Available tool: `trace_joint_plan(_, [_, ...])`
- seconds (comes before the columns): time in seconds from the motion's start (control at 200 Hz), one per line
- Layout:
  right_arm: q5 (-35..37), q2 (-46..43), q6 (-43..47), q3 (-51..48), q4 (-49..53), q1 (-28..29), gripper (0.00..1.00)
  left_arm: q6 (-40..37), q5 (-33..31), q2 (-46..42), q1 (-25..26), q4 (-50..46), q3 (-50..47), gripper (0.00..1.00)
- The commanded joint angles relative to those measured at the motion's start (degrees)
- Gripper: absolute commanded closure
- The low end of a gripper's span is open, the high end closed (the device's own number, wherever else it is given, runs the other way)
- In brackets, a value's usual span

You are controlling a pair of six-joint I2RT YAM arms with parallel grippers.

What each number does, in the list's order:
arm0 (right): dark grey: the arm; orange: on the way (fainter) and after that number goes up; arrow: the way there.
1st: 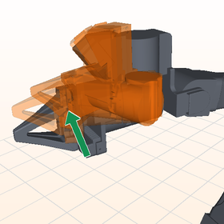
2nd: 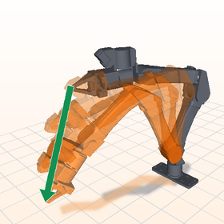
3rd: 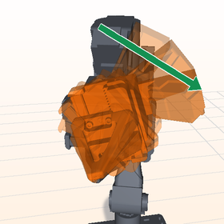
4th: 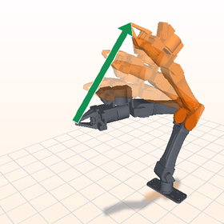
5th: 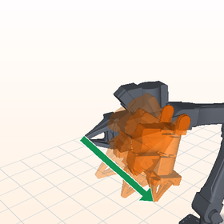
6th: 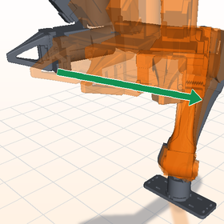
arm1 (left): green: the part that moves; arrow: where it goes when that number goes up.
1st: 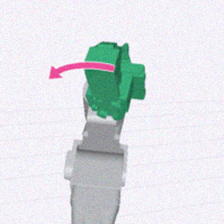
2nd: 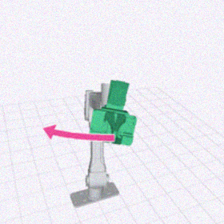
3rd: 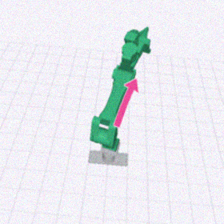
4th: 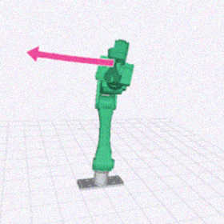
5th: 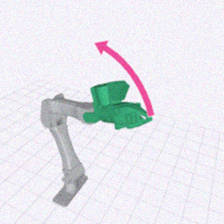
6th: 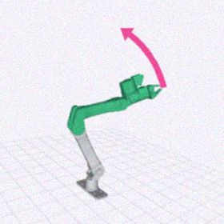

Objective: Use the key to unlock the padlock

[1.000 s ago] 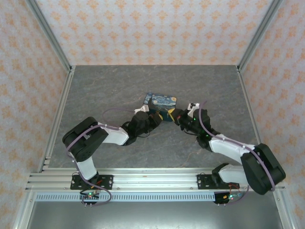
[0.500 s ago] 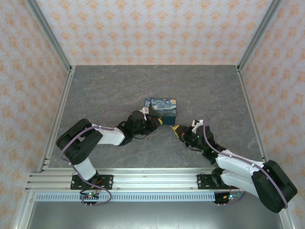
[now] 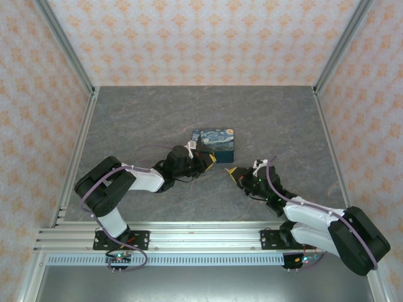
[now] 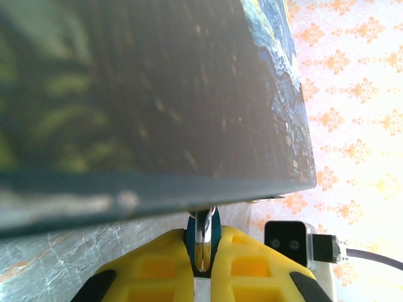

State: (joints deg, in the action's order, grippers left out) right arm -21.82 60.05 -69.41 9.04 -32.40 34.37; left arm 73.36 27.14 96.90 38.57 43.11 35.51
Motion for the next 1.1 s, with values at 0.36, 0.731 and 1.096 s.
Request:
trace_joint_plan(0.36, [0.7, 7.4, -0.2, 5.7, -5.5, 1.2, 1.0, 1.5, 1.6, 0.6, -0.3, 4.4, 1.2, 1.0])
trace_joint_plan(0.731, [1.3, 12.0, -0.5, 7.7, -7.5, 2.2, 1.0, 1.6, 1.7, 0.6, -0.3, 4.5, 1.1, 1.0])
trace_joint_plan(1.096, [1.4, 14.5, -0.2, 9.5, -7.9, 2.2, 1.0, 1.8, 1.8, 0.6, -0.4, 4.9, 0.9, 1.0])
